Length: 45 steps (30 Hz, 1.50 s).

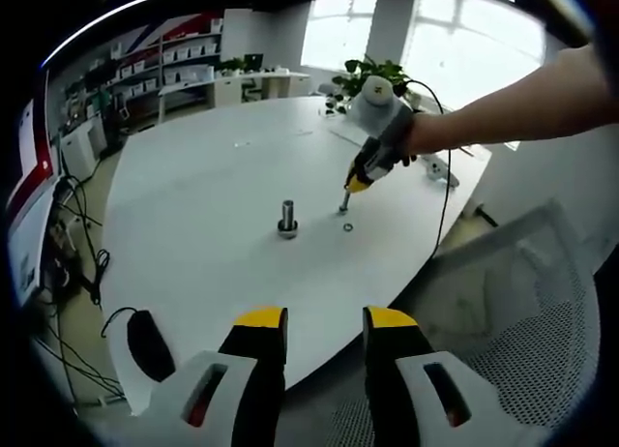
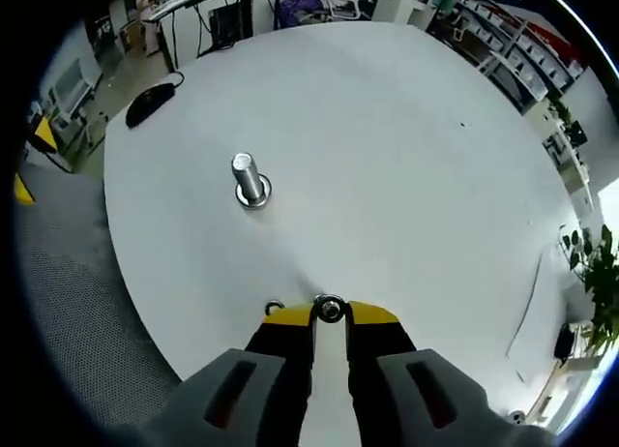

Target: Place the washer onto the threaded stud by aligning its center hole with the stud, sliding it down to the base, and recovering from edge contact or off-axis alignment until the washer reaches the visible bottom stop.

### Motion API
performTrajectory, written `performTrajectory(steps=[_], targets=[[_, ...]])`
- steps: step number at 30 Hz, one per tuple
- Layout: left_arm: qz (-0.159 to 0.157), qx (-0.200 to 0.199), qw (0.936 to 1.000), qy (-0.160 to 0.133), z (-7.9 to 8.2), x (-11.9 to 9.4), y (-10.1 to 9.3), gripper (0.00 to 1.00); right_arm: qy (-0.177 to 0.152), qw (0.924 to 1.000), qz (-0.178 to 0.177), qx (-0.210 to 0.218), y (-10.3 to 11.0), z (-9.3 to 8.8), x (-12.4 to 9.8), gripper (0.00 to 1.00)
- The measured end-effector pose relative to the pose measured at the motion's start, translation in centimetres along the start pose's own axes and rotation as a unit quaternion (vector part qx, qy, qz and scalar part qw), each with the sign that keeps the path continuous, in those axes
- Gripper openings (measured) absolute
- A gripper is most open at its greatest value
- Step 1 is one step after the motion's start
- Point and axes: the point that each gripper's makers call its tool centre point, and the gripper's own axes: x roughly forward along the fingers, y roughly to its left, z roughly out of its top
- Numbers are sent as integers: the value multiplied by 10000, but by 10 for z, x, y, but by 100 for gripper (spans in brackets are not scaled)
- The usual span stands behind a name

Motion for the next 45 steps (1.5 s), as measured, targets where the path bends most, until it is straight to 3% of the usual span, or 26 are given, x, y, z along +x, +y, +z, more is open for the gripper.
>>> performTrajectory(steps=[45], targets=[[-9, -17, 9999, 116, -5, 2, 0, 29, 32, 9998, 39, -167, -3, -7, 5, 14]])
